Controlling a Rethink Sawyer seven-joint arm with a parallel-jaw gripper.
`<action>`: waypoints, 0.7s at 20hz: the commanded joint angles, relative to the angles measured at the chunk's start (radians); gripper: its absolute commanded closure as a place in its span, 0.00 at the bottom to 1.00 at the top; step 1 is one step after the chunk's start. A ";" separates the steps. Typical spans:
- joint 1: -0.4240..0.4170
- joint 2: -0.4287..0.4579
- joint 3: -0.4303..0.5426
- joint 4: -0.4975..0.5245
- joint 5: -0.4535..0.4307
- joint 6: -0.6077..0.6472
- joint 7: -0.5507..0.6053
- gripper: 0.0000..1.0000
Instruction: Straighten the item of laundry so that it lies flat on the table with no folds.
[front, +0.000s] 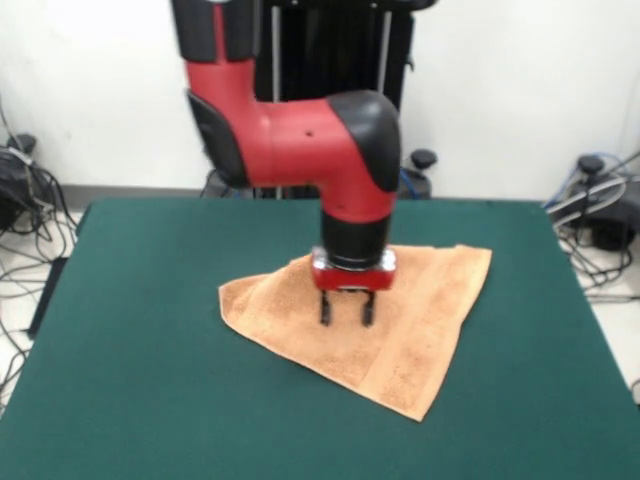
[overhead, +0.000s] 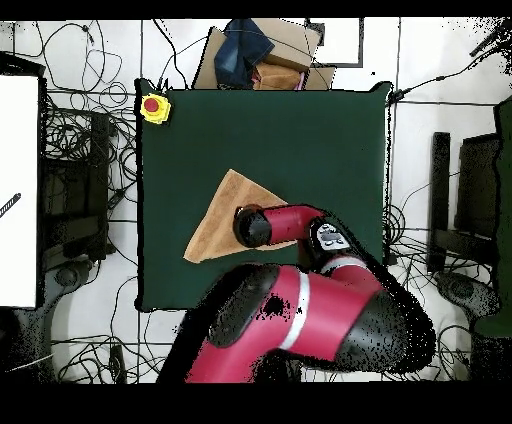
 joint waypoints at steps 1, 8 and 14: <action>0.068 0.144 -0.058 -0.041 0.141 -0.028 0.289 0.00; 0.099 0.297 -0.085 -0.190 0.229 -0.073 0.219 0.00; 0.113 0.394 -0.100 -0.302 0.259 -0.145 0.183 0.00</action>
